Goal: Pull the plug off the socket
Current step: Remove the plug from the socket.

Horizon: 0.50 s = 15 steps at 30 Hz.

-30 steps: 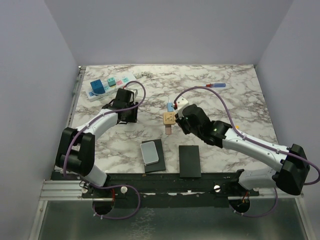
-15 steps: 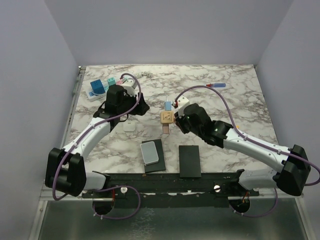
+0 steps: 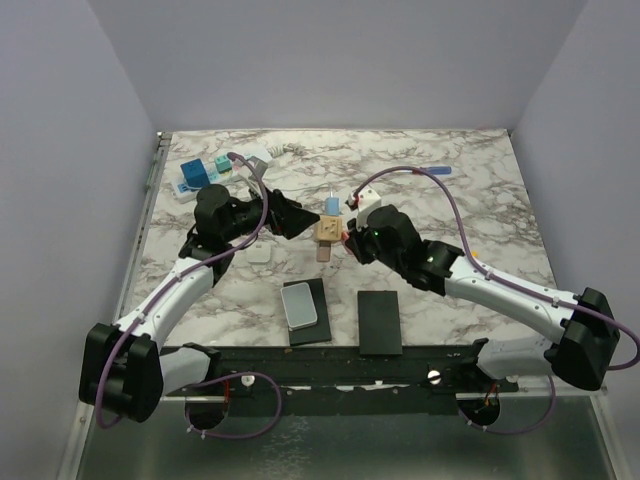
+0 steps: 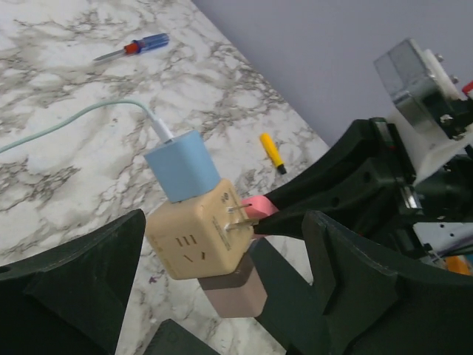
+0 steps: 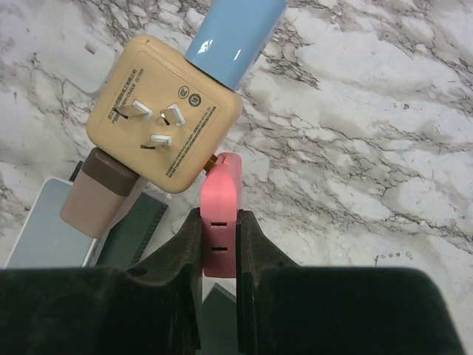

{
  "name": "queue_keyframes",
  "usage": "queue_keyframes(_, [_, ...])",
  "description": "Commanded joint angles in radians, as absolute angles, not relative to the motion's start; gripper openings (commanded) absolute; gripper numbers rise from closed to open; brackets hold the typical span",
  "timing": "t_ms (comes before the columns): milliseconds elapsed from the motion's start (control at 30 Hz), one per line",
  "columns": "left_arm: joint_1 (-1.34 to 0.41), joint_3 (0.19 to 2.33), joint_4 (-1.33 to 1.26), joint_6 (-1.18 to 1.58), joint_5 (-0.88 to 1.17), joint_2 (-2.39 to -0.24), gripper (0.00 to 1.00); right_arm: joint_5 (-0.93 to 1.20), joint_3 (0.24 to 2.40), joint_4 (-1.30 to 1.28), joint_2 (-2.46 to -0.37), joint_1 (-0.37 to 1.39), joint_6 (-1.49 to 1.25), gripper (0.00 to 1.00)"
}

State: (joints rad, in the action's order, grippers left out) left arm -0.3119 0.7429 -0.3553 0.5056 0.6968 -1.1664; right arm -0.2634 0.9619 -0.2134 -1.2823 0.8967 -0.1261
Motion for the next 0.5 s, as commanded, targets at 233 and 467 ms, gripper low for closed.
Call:
queue_keyframes(233, [-0.315,0.714,-0.507,0.6,0.852,-1.18,0.93,-0.262,0.959,-0.057,-1.206,0.897,-0.177,0.01])
queue_keyframes(467, [-0.315,0.747,-0.308,0.465,0.722,-1.171,0.94,-0.234,0.912,0.029,-1.151,0.896,-0.183,0.01])
